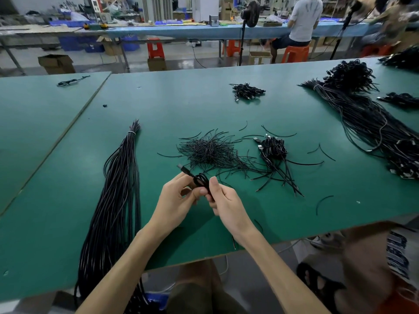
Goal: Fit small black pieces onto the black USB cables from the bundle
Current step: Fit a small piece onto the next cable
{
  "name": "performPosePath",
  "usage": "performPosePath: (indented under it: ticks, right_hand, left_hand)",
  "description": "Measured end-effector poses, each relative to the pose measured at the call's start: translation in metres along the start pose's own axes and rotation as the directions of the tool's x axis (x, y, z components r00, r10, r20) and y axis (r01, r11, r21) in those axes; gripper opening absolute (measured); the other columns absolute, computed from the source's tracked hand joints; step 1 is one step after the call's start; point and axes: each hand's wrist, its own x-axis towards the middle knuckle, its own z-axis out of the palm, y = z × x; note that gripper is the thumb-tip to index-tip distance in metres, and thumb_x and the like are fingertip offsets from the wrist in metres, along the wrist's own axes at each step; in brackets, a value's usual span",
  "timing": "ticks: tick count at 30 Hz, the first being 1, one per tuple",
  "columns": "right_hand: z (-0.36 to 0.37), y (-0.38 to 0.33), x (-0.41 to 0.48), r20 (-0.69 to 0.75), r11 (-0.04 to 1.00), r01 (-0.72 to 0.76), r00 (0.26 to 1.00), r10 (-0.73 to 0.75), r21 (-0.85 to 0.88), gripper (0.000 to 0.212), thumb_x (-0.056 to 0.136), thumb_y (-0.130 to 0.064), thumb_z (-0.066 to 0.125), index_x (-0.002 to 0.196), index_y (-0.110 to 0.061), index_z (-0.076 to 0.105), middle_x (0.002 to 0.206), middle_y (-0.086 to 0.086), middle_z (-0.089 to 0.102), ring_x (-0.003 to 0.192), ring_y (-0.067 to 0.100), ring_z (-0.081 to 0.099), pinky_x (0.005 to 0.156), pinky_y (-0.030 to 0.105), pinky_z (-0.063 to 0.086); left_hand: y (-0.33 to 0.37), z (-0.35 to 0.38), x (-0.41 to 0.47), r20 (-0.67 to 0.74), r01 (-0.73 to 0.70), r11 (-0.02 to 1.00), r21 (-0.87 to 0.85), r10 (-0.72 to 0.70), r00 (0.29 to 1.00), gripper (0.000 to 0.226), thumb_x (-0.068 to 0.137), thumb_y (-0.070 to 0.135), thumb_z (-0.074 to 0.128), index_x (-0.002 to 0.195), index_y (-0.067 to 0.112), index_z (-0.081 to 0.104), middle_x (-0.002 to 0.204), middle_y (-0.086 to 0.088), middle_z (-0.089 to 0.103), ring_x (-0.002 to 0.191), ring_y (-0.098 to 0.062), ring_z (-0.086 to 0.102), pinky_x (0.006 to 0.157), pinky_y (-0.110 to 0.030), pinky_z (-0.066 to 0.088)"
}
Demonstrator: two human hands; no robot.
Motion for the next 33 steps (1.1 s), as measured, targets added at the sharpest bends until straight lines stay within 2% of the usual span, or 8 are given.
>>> performPosePath:
  ticks: [5, 8, 10, 13, 17, 21, 24, 33]
  right_hand:
    - [-0.0027, -0.0028, -0.0008, 0.002, 0.999, -0.002, 1.0, 0.002, 0.044, 0.047, 0.108, -0.047, 0.042, 0.068, -0.026, 0.055, 0.062, -0.016, 0.049, 0.055, 0.002, 0.038, 0.05, 0.017, 0.031]
    - [-0.0028, -0.0055, -0.0007, 0.003, 0.995, 0.005, 1.0, -0.005, 0.095, 0.044, 0.11, -0.041, 0.044, 0.077, -0.037, 0.073, 0.062, -0.016, 0.046, 0.055, 0.002, 0.035, 0.048, 0.017, 0.029]
    - [-0.0024, -0.0062, 0.0005, -0.007, 0.99, 0.004, 1.0, -0.003, 0.14, 0.04, 0.11, -0.038, 0.044, 0.091, -0.043, 0.079, 0.061, -0.016, 0.044, 0.053, 0.002, 0.034, 0.046, 0.017, 0.028]
    - [-0.0024, -0.0051, 0.0017, -0.027, 0.987, 0.0, 1.0, 0.005, 0.16, 0.044, 0.11, -0.038, 0.046, 0.082, -0.043, 0.079, 0.061, -0.015, 0.041, 0.051, 0.003, 0.032, 0.045, 0.018, 0.027]
    - [-0.0009, -0.0008, 0.0023, -0.052, 0.994, 0.006, 0.999, 0.0, 0.112, 0.051, 0.107, -0.045, 0.047, 0.061, -0.03, 0.062, 0.059, -0.011, 0.039, 0.05, 0.006, 0.029, 0.045, 0.023, 0.025]
    - [0.0007, 0.0022, 0.0033, -0.077, 0.998, 0.001, 0.997, 0.004, 0.068, 0.054, 0.107, -0.048, 0.045, 0.056, -0.03, 0.05, 0.056, -0.011, 0.039, 0.049, 0.007, 0.029, 0.047, 0.026, 0.025]
    - [0.0012, 0.0017, 0.0026, -0.085, 0.998, -0.005, 0.996, 0.01, 0.057, 0.056, 0.107, -0.051, 0.045, 0.055, -0.03, 0.05, 0.055, -0.011, 0.038, 0.049, 0.007, 0.03, 0.048, 0.027, 0.025]
    - [0.0045, 0.0011, 0.0005, -0.111, 0.993, 0.066, 0.991, -0.077, -0.101, 0.056, 0.106, -0.056, 0.044, 0.062, -0.022, 0.054, 0.053, -0.01, 0.047, 0.049, 0.005, 0.035, 0.053, 0.028, 0.029]
  left_hand:
    - [-0.0025, 0.0005, -0.0008, 0.031, -0.007, 1.0, -0.028, 0.008, 0.999, 0.006, 0.091, 0.025, 0.07, 0.093, 0.02, 0.071, 0.085, 0.011, 0.063, 0.071, -0.019, 0.061, 0.061, -0.044, 0.054]
    - [-0.0049, 0.0012, -0.0006, 0.056, 0.011, 1.0, -0.015, -0.01, 0.998, 0.018, 0.09, 0.027, 0.071, 0.103, 0.015, 0.075, 0.092, 0.008, 0.069, 0.081, -0.017, 0.065, 0.068, -0.046, 0.055]
    - [-0.0061, 0.0012, -0.0003, 0.091, 0.041, 0.998, -0.039, -0.037, 0.995, 0.025, 0.09, 0.026, 0.071, 0.11, 0.012, 0.077, 0.096, 0.007, 0.07, 0.083, -0.012, 0.064, 0.069, -0.035, 0.053]
    - [-0.0054, 0.0013, -0.0003, 0.125, 0.054, 0.994, -0.09, -0.042, 0.991, 0.019, 0.092, 0.016, 0.073, 0.109, 0.01, 0.078, 0.091, 0.018, 0.069, 0.073, 0.0, 0.061, 0.066, -0.015, 0.045]
    - [-0.0032, 0.0005, 0.001, 0.109, 0.066, 0.992, -0.108, -0.054, 0.993, 0.015, 0.092, 0.006, 0.074, 0.104, 0.01, 0.079, 0.083, 0.014, 0.072, 0.064, 0.005, 0.058, 0.061, -0.008, 0.04]
    - [0.0017, 0.0006, 0.0007, 0.05, 0.049, 0.999, -0.023, -0.048, 0.998, 0.012, 0.09, 0.02, 0.076, 0.097, 0.03, 0.078, 0.086, 0.02, 0.072, 0.075, -0.002, 0.063, 0.066, -0.01, 0.043]
    - [0.0028, 0.0008, 0.0004, 0.024, 0.03, 0.999, 0.022, -0.03, 0.999, 0.006, 0.089, 0.029, 0.074, 0.092, 0.027, 0.079, 0.088, 0.013, 0.072, 0.08, -0.011, 0.067, 0.07, -0.015, 0.047]
    - [0.0012, -0.0017, 0.0037, 0.069, 0.152, 0.986, -0.06, -0.148, 0.987, 0.009, 0.091, 0.004, 0.074, 0.085, 0.011, 0.076, 0.075, 0.002, 0.076, 0.071, -0.017, 0.073, 0.068, -0.028, 0.054]
